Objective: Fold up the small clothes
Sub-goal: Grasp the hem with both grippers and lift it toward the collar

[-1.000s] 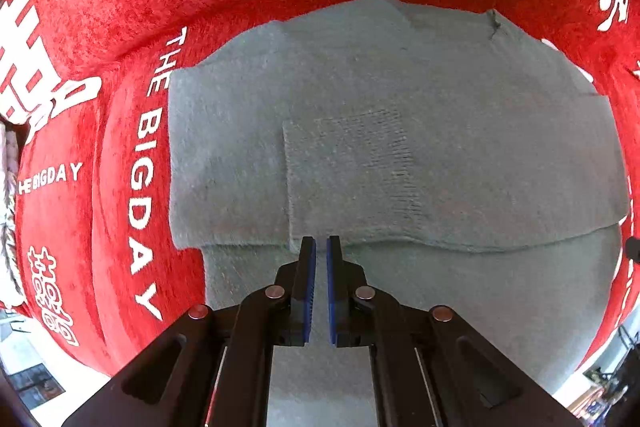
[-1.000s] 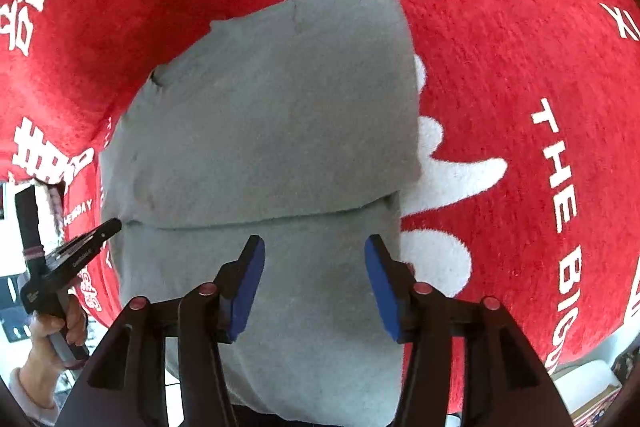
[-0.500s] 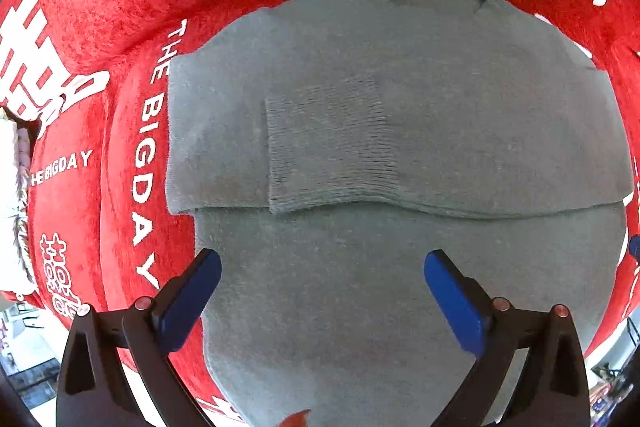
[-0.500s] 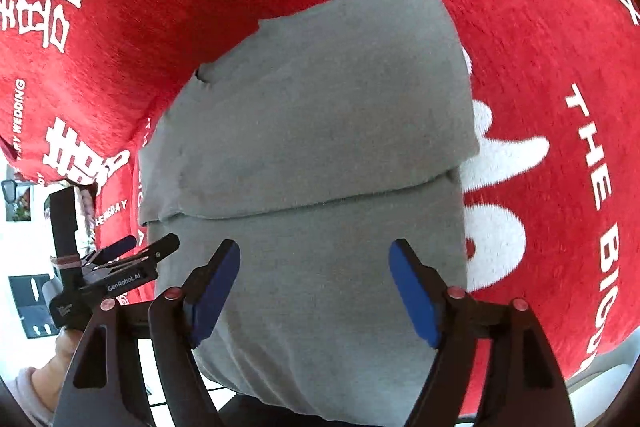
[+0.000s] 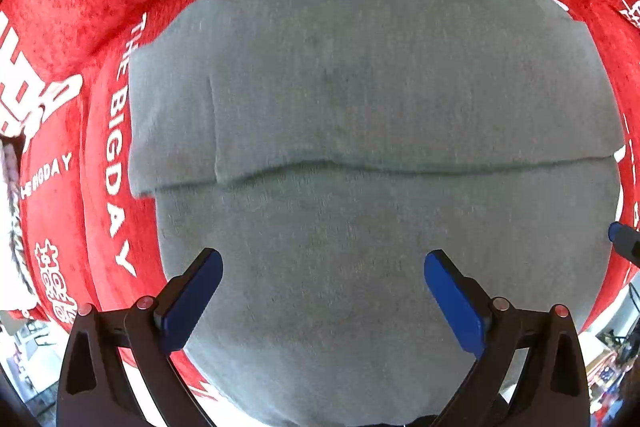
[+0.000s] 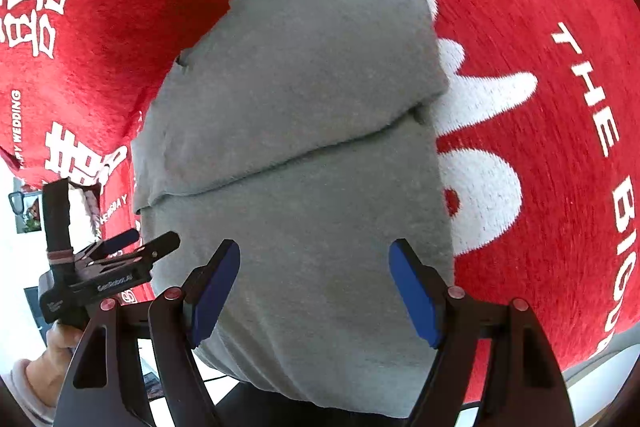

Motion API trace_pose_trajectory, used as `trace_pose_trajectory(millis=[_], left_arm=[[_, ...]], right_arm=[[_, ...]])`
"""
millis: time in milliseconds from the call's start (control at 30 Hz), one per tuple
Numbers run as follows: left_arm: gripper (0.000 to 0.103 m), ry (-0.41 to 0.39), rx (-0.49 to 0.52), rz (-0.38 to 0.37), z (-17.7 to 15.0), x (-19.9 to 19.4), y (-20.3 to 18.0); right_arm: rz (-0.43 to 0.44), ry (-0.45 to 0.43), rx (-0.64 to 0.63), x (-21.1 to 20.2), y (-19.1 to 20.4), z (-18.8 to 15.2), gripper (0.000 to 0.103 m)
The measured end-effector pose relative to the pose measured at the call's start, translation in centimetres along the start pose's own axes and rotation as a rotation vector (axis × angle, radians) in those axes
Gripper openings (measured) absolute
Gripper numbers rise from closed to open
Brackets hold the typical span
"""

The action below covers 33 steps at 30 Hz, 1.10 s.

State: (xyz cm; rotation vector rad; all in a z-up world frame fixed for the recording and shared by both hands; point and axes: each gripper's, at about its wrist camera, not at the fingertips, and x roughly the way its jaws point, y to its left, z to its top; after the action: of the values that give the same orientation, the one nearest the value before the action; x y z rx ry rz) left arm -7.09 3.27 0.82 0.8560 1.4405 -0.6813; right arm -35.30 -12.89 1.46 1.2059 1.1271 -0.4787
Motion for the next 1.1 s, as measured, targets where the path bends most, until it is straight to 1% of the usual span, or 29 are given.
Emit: trace_pose_trajectory(millis=[167, 333, 467, 567, 633, 767, 900, 967, 1100], left_arm=[[0.102, 0.016, 0.012, 0.001, -1.5, 0.5, 0.0], [0.102, -0.006, 0.035, -0.025, -3.2, 0.2, 0.6], [0.102, -0.016, 0.038, -0.063, -5.8, 0.3, 2.2], [0.102, -0.022, 0.044, -0.07, -8.3, 0.1, 3.9], [0.102, -0.024, 0.043, -0.09, -10.1, 0.1, 5.1], [0.102, 0.013, 0.032, -0.159, -13.4, 1.0, 7.4], [0.102, 0.078, 0.021, -0.234, -17.0, 2.3, 9.0], [0.102, 0.105, 0.022, -0.244, -18.6, 3.1, 9.5], [0.102, 0.149, 0.034, -0.263, -21.1, 5.1, 10.1]], right_arm=[[0.001, -0.002, 0.001, -0.2, -0.3, -0.6, 0.08], [0.0, -0.014, 0.028, -0.1, -0.8, -1.8, 0.08], [0.002, -0.023, 0.051, 0.3, -1.0, -3.6, 0.08], [0.002, -0.017, 0.074, 0.8, -1.4, -5.2, 0.08], [0.004, -0.013, 0.097, 0.9, -1.8, -6.4, 0.08], [0.008, -0.008, 0.14, 0.8, -2.7, -9.0, 0.08], [-0.014, 0.015, 0.195, 1.0, -4.2, -11.9, 0.08], [-0.022, 0.03, 0.211, 1.2, -4.7, -13.0, 0.08], [-0.05, 0.094, 0.218, 2.5, -5.9, -15.5, 0.08]])
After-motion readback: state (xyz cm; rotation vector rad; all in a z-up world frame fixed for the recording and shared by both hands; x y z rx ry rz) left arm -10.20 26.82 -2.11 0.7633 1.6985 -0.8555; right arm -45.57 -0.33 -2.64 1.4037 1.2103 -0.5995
